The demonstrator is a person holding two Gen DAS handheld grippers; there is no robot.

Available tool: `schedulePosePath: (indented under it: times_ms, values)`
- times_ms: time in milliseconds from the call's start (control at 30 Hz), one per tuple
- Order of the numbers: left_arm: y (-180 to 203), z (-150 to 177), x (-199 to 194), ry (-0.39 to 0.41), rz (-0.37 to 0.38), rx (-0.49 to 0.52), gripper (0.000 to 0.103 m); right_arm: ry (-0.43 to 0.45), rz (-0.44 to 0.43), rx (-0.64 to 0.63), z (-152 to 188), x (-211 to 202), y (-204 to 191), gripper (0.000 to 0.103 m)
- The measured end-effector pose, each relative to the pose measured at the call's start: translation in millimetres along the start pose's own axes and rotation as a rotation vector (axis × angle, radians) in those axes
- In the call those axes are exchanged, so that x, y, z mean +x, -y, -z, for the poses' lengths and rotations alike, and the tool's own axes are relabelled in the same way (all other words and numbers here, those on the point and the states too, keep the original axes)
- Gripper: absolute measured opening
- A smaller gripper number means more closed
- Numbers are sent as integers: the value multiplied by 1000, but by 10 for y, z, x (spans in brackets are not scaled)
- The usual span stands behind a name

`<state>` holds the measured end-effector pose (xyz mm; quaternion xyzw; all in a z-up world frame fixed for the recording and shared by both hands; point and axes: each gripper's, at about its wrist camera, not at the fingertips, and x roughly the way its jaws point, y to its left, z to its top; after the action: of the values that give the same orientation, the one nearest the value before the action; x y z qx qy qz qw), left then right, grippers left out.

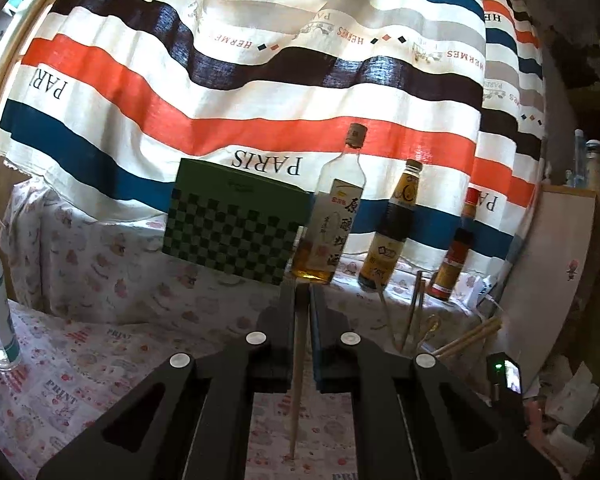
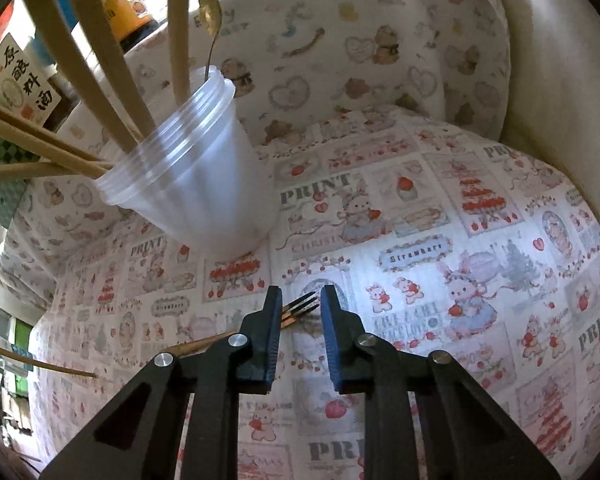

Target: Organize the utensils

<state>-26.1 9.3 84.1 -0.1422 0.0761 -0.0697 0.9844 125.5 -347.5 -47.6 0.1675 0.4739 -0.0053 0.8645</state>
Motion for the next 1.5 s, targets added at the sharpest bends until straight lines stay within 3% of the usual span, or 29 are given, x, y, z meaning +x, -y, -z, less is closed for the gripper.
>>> schedulePosePath:
  times_ms: [133, 233, 533, 633, 933, 1167, 1333, 1500]
  values:
    - [-16, 2, -2, -4, 29, -17, 6, 5, -24, 3, 2, -15, -10, 10]
    - [-41, 2, 1, -2, 14, -27, 6, 71, -43, -18, 4, -166, -38, 7]
    - [-41, -2, -31, 13, 9, -13, 6, 505, -76, -133, 271, -1219, -334, 3]
    - [-26, 5, -23, 10, -1, -5, 6, 578, -65, -191, 377, -1423, -447, 3]
    - [-10, 7, -69, 50, -29, 26, 6, 607, -42, -231, 446, -1495, -572, 3]
    - [-38, -35, -142, 92, -39, 15, 6, 617, -76, -234, 481, -1527, -554, 3]
    - [10, -175, -147, 111, 8, -14, 6, 651, -60, -259, 532, -1573, -611, 3]
    - [299, -494, -48, 126, 62, -1, 6, 642, -78, -227, 443, -1624, -566, 3]
